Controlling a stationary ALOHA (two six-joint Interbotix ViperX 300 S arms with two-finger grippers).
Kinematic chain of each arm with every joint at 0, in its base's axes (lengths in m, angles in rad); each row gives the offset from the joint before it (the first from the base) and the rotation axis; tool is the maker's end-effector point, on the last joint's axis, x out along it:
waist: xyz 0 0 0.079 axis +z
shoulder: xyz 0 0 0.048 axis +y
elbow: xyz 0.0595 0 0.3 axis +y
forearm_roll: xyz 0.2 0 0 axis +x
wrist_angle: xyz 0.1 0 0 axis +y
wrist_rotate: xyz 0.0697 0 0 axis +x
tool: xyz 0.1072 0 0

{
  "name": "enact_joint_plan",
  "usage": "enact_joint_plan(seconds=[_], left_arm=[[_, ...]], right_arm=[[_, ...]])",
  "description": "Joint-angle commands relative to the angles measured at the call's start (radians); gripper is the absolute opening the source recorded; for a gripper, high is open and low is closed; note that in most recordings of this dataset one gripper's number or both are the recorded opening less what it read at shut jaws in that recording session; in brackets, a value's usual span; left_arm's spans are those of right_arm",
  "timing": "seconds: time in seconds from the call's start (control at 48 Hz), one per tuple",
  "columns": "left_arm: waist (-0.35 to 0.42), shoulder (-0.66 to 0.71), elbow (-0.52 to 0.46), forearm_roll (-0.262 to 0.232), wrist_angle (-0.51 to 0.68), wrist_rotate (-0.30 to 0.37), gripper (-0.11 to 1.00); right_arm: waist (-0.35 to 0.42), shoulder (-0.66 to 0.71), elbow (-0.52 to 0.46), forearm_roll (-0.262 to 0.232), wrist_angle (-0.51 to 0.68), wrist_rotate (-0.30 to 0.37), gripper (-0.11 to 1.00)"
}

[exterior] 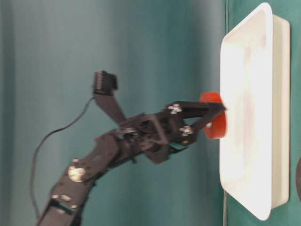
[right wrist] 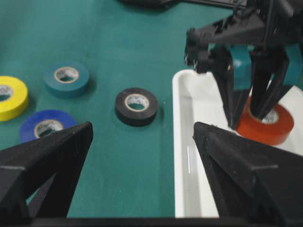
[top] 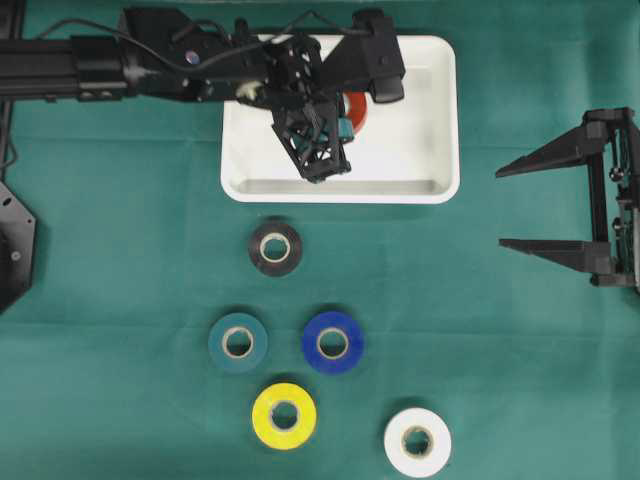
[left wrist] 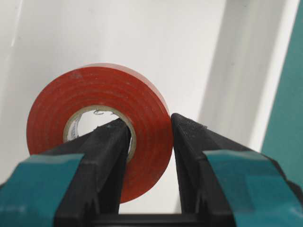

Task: Pick up the tape from a random location and place it into the white case.
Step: 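Lower the red roll into the tray and open the left gripper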

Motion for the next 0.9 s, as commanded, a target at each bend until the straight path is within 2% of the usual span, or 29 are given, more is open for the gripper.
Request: enact_joint_plan(seconds=[0.0, 0.48, 0.667, 0.751, 0.792, 0.876], left_arm=[[0.003, -0.006, 0.000, -0.003, -0.044, 0.002, 0.24], [0.025, -0.005, 0.028, -0.003, -0.058, 0.003, 0.25], [0.025, -0.006, 0.032, -0.003, -0.061, 0.014, 0.76], [0.026, -0.008, 0.034, -0.003, -0.061, 0.012, 0.95], [0.025, -0.008, 0.034, -0.003, -0.061, 0.012, 0.99], [0.025, -0.008, 0.034, -0.003, -0.057, 0.012, 0.99]], right_arm=[[0.000, 0.006, -0.026, 0.000, -0.005, -0.002, 0.91], [0.000, 0.006, -0.028, 0.000, -0.005, -0.002, 0.91], [0.000, 0.006, -0.029, 0.000, -0.005, 0.000, 0.91], [0.000, 0.006, -0.029, 0.000, -0.006, 0.002, 0.91], [0.000, 0.006, -0.029, 0.000, -0.005, 0.002, 0.91], [0.000, 0.006, -0.029, 0.000, -0.005, 0.002, 0.91]])
